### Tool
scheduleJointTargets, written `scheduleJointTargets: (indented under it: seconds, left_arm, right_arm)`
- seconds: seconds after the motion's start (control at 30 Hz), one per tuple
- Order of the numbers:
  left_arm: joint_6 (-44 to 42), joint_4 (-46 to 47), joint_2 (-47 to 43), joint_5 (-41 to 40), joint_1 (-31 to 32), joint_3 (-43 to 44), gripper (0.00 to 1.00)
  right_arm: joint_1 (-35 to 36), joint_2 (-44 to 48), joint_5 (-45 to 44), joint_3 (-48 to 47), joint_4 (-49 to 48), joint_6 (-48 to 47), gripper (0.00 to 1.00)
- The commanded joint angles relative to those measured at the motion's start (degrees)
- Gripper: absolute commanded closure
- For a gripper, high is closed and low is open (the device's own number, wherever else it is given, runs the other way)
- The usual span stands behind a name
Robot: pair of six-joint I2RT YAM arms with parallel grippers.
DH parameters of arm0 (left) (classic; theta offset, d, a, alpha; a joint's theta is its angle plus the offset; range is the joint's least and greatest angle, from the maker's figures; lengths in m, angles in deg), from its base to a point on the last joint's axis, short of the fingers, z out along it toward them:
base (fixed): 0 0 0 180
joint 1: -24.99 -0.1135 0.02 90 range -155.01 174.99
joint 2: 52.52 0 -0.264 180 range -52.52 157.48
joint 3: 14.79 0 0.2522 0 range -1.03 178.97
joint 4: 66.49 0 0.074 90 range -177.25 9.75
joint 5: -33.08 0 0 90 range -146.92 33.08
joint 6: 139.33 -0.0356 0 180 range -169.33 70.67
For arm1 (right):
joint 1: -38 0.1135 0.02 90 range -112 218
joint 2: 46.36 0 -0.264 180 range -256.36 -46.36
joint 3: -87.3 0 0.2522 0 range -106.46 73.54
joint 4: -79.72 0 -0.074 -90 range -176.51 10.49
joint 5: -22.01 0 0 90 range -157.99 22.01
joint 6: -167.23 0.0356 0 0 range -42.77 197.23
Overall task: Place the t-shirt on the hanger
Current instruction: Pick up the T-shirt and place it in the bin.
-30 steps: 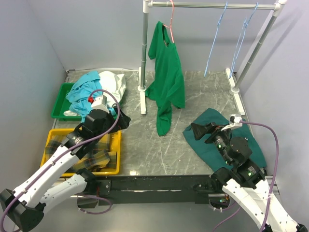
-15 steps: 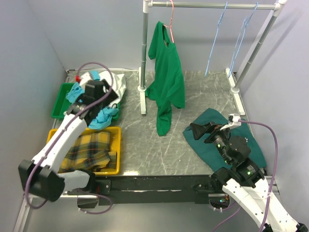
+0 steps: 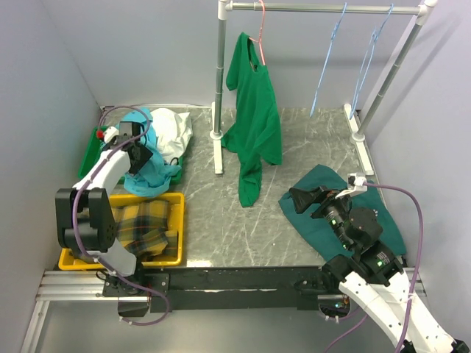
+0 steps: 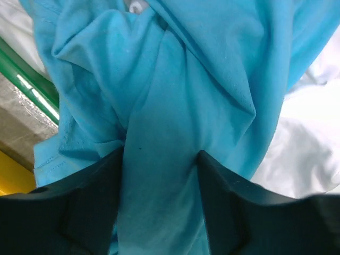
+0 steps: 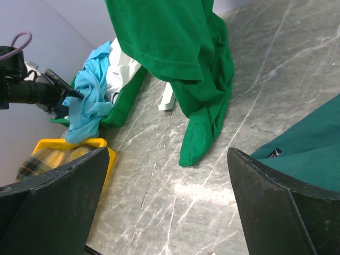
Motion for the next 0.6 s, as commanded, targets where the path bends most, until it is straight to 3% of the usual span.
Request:
scheduleJointTargets:
  seconds: [0.0,0.07,0.1,0.17,0.2,0.3,0.47,0.57]
  left_arm:
    - [1.17,3.96,-1.3,3.04,-1.38,-0.16,0.51]
    - [-0.24,4.93,-3.59,3.75,-2.18,-0.08,0.62]
    - [-0.85,4.67,-4.38,4.62,-2.62,1.14,0.77]
    - [-3.22,3.01,-6.84,5.25,-4.03,3.34,0.91]
    - [-4.01,2.48,-7.63,4.99,-4.64,5.87,0.94]
    - [-7.35,0.63,-11.06,4.29,-5.35,10.62,0.99]
    - [-11.14,-0.08,-15.37,4.02,-5.52,16.26,0.96]
    - [-12.81,1.32,-16.6,8.22,-5.44,19.78,0.99]
  right_arm:
    - [0.14,0.65,0.2,-0.22,-0.79,0.02,0.0]
    - [0.23,1.0,0.2,-0.14,-0.7,0.02,0.0]
    - [0.14,1.17,0.2,-0.13,-0.7,0.02,0.0]
    - [0.14,1.09,0.29,-0.05,-0.79,0.02,0.0]
    - [0.23,1.0,0.46,-0.05,-0.87,0.02,0.0]
    - [0.23,0.12,0.73,-0.13,-0.87,-0.07,0.0]
    - [0.23,-1.9,0.9,-0.57,-1.14,-0.16,0.0]
    - [0.14,-2.43,0.73,-0.84,-1.14,-0.16,0.0]
